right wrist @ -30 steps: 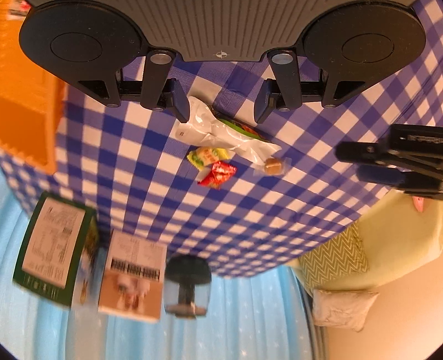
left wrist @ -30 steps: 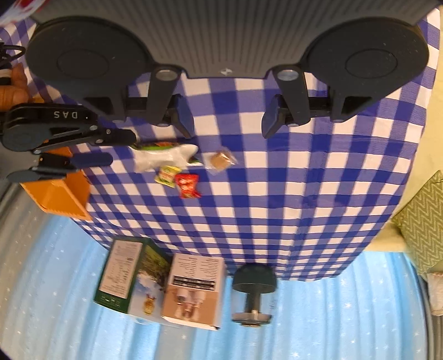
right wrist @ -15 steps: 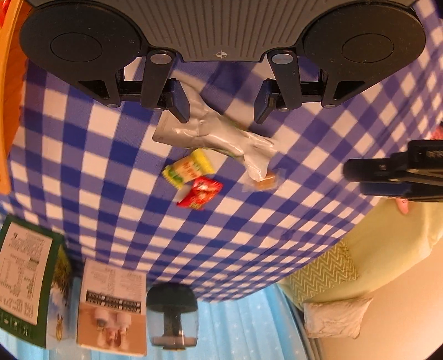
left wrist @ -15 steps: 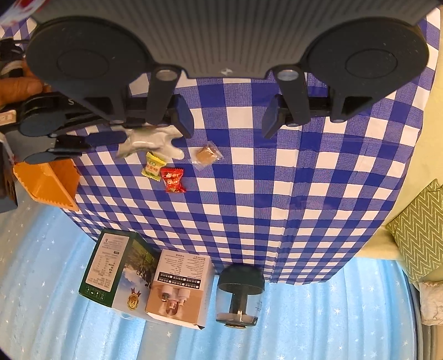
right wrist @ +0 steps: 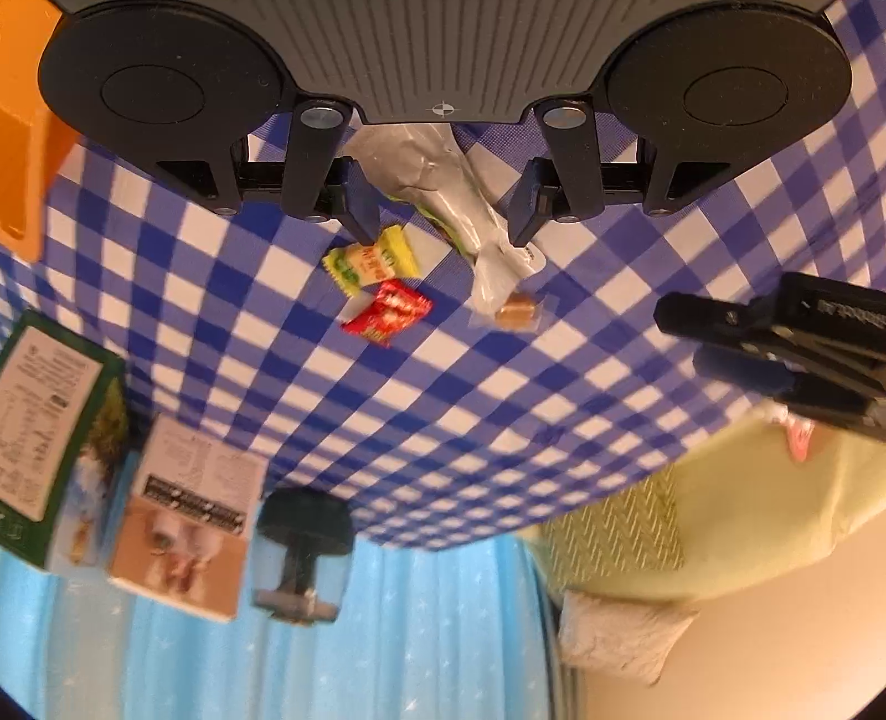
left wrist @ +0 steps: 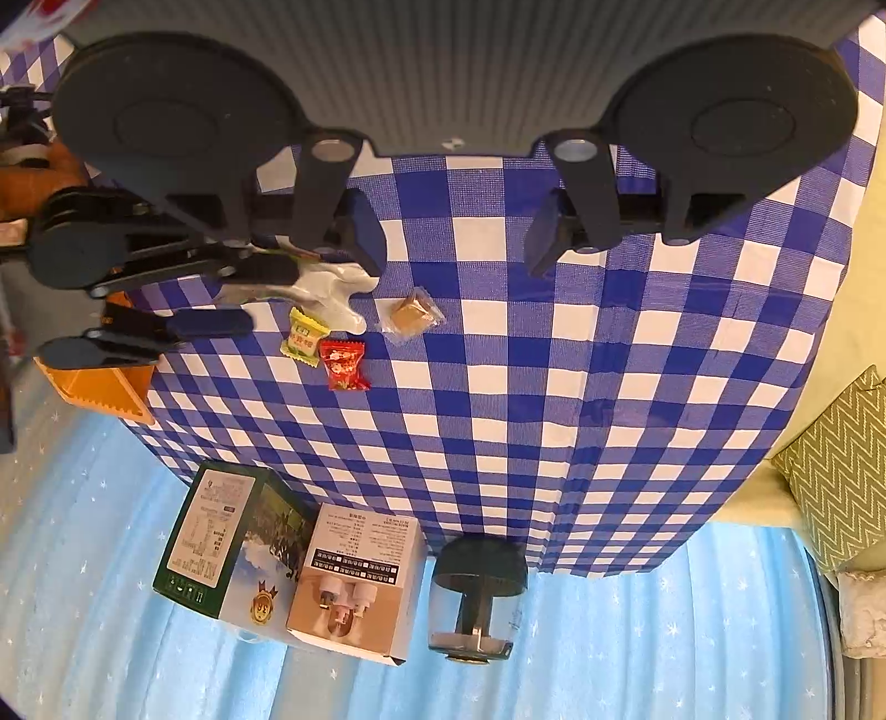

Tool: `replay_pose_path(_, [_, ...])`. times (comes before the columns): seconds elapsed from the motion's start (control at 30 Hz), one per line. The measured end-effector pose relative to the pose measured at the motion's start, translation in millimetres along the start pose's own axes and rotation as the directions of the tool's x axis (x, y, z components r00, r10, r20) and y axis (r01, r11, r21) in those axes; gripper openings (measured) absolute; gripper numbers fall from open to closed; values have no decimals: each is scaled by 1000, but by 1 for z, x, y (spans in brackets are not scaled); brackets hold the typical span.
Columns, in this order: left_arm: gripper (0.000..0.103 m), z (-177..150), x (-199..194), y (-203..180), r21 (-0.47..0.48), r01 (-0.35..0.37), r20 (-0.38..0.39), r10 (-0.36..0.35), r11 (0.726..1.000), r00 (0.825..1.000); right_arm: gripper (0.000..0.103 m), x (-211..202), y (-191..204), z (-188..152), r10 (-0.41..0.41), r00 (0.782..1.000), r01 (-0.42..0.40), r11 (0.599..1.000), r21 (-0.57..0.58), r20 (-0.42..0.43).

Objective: Organize snacks
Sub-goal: 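Grasp the white-and-green pouch with the right tool, then hold the pouch in the right tool while the left grasps the clear-wrapped brown candy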

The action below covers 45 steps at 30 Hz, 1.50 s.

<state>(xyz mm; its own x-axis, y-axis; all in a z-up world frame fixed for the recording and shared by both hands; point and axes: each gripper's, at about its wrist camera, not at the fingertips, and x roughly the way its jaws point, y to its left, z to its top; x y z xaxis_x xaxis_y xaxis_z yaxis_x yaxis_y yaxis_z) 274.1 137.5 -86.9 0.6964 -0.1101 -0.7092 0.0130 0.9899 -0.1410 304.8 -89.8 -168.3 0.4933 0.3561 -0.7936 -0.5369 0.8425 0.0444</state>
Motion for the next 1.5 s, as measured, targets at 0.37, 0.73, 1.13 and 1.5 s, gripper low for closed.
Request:
replay_pose_path(0.37, [51, 2, 7, -3, 3, 5, -12, -5, 1000, 1000, 35, 28, -2, 1, 40, 993, -41, 999, -1, -108])
replay_pose_path(0.73, [51, 7, 25, -22, 158, -6, -5, 7, 987, 1000, 26, 6, -15, 1, 12, 995, -1, 993, 116, -100])
replay_pose_path(1.13, [47, 19, 80, -42, 388, -25, -12, 32, 921, 999, 26, -12, -46, 0, -81, 993, 103, 949, 299, -84])
replay_pose_path(1.5, [27, 25, 97, -33, 354, 58, -49, -44, 933, 998, 26, -18, -54, 0, -97, 994, 111, 931, 348, -58])
